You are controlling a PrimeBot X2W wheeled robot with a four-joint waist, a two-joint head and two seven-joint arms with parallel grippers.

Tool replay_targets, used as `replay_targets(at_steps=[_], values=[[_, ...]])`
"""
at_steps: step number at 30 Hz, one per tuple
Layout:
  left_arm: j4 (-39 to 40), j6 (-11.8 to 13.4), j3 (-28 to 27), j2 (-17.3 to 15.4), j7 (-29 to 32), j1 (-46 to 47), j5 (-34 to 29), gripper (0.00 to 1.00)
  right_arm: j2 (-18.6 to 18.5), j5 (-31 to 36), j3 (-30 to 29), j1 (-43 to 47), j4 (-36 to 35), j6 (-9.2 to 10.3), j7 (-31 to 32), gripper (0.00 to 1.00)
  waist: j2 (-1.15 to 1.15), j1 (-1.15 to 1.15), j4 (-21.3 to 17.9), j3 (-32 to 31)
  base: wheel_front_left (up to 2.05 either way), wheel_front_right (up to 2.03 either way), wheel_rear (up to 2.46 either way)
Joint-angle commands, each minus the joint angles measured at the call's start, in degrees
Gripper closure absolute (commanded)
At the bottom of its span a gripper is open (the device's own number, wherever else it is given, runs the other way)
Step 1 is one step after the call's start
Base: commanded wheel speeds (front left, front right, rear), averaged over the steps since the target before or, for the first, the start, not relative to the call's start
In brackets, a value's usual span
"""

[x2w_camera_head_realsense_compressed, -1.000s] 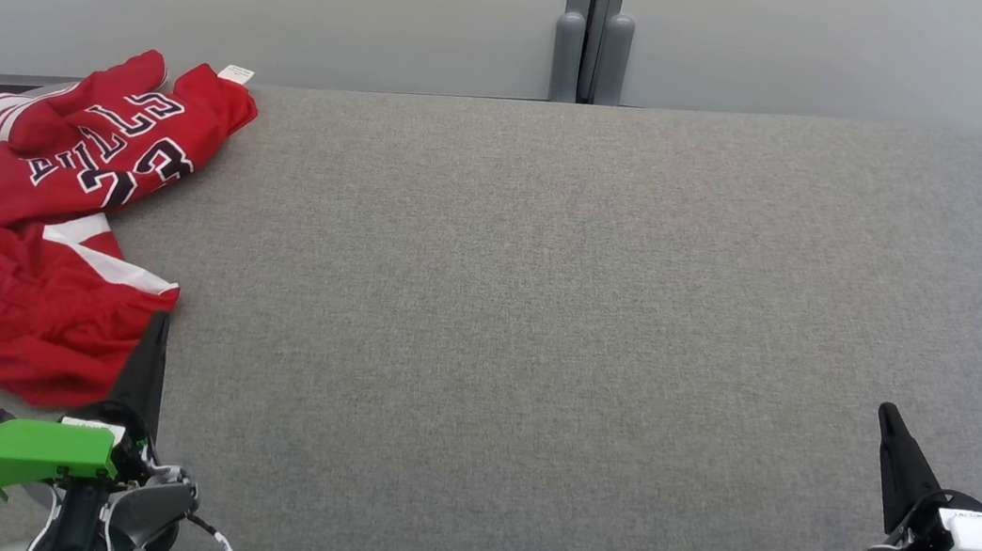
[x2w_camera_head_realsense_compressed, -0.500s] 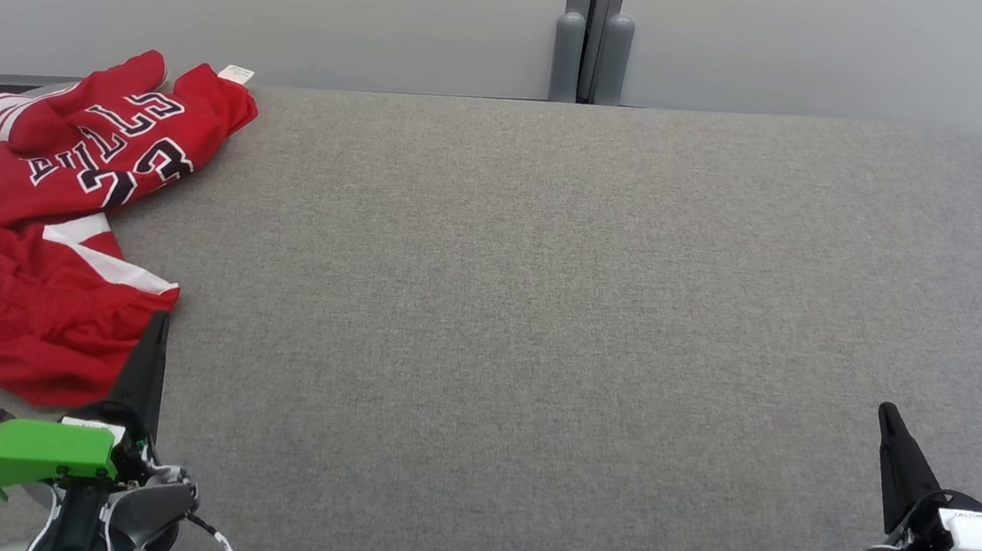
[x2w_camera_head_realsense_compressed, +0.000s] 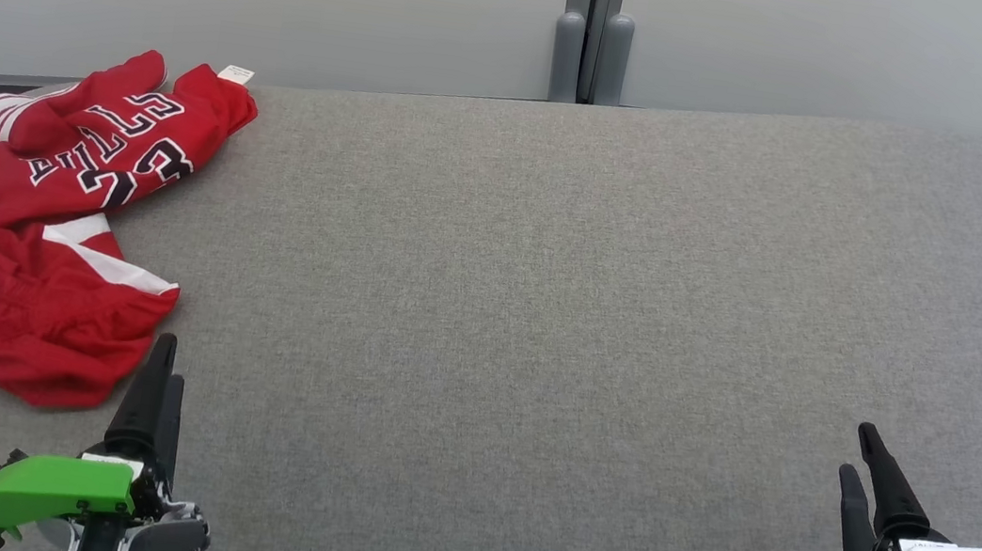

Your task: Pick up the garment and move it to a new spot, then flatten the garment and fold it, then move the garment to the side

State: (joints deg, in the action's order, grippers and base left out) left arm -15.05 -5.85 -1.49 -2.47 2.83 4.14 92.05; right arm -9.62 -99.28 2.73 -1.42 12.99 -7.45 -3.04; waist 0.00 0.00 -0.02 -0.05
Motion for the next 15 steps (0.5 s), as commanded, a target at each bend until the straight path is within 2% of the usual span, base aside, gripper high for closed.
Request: replay_targets(at_steps=[1,6,15], values=[[1.3,-0.2,0.3,-0.2,-0.6,1.1,-1.3,0.00,-0.2,1.6,-0.2,-1.3,-1.0,-0.01,-0.5,0.00,0.00,0.00,0.0,0.0,0.00,0.00,0.00],[2.2,0.4,0.7,-0.2,-1.9,1.2,-4.2,0.00,0.3,6.8,-0.7,-1.6,-1.8,-0.01,-1.3,0.00,0.00,0.00,0.0,0.0,0.00,0.00,0.00],[4.4,1.7,2.1,-0.3,-4.0,1.5,-14.6,0.00,1.1,17.3,-1.0,-1.9,-4.1,-0.01,-2.7,0.00,0.00,0.00,0.0,-0.1,0.00,0.00,0.00]])
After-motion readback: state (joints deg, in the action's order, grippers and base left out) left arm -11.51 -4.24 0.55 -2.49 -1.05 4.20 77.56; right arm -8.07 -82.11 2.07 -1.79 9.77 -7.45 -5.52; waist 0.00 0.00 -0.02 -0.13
